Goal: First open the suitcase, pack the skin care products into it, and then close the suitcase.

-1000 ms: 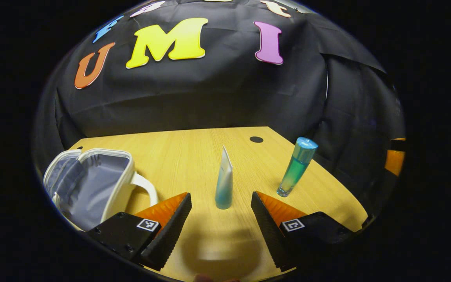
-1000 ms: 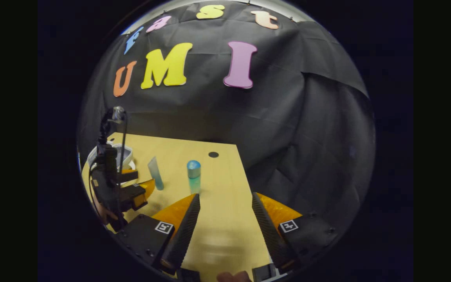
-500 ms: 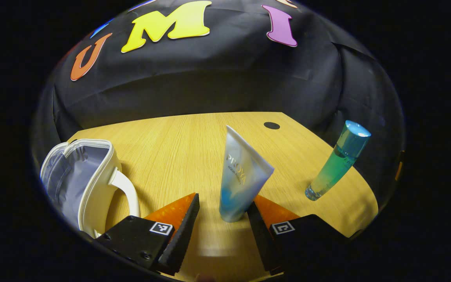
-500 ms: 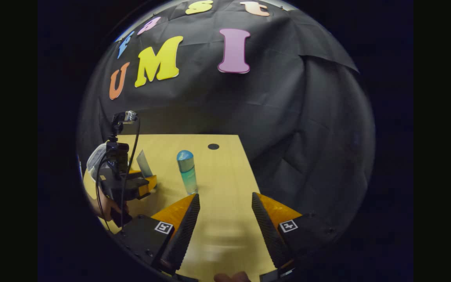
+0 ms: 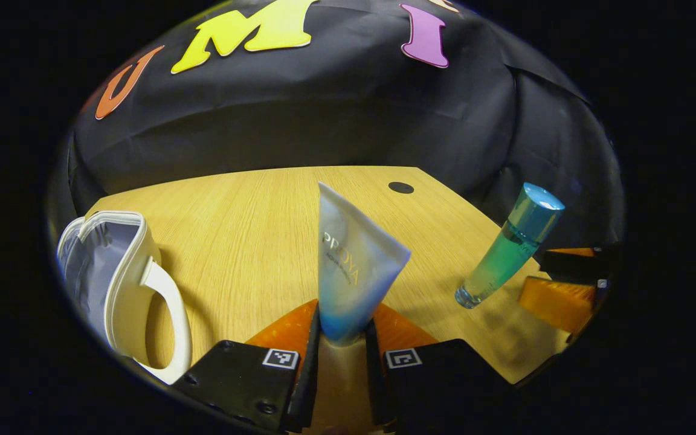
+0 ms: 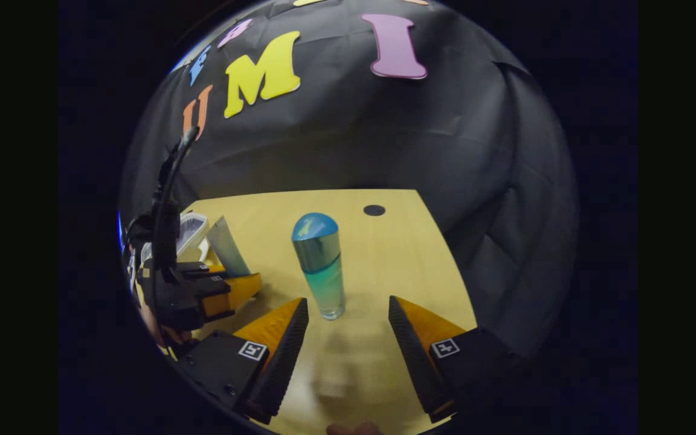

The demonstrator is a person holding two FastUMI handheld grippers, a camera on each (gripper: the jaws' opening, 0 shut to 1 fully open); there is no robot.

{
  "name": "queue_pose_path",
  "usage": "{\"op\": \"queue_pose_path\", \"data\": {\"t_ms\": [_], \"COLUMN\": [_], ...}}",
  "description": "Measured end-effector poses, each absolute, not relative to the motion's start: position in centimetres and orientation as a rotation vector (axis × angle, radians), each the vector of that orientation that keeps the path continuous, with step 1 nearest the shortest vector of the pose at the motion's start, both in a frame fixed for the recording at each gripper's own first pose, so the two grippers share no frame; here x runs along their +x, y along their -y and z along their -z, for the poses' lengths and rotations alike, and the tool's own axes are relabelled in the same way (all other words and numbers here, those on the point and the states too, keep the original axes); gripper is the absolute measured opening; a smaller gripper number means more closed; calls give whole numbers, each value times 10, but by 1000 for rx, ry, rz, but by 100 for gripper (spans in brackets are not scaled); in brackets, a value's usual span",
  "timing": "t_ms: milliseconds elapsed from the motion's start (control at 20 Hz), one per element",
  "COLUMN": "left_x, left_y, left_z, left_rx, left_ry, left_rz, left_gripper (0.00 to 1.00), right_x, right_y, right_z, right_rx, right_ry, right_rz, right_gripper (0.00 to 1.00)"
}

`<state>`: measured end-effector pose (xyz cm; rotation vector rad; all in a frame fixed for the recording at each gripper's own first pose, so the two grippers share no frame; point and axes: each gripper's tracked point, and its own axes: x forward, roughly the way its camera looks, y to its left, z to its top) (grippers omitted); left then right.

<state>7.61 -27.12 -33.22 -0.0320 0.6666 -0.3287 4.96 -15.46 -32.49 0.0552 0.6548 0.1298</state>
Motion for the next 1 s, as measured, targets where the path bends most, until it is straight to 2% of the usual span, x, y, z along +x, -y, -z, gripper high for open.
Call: {"op": "queue_pose_path", "data": {"t_ms": [250, 300, 350, 450, 500, 550, 600, 650, 850, 1000], "left_x": [68, 66, 63, 60, 58, 56, 55, 55, 52, 49], "left_y": [272, 272, 271, 267, 264, 260, 252, 244, 187, 128], "left_z": [298, 296, 293, 285, 279, 272, 264, 255, 231, 219], "left_rx": [-71, -76, -76, -87, -108, -128, -135, -144, -155, -143], "left_ry": [-658, -668, -672, -678, -681, -682, -678, -670, -665, -660], "left_rz": [366, 373, 377, 376, 373, 367, 355, 343, 257, 158], "left_gripper": [35, 41, 33, 33, 25, 33, 33, 33, 33, 33], "right_x": [79, 85, 90, 96, 97, 100, 101, 102, 95, 79], "right_y": [133, 131, 128, 125, 128, 128, 128, 128, 124, 110], "right_z": [345, 349, 352, 358, 358, 359, 357, 358, 343, 310], "right_rx": [104, 112, 116, 123, 115, 120, 124, 119, 136, 146], "right_ry": [-688, -692, -697, -708, -708, -706, -710, -715, -738, -730], "right_rz": [-168, -170, -177, -174, -157, -150, -142, -138, -128, -162], "right_gripper": [80, 77, 76, 68, 58, 58, 40, 42, 31, 33]}}
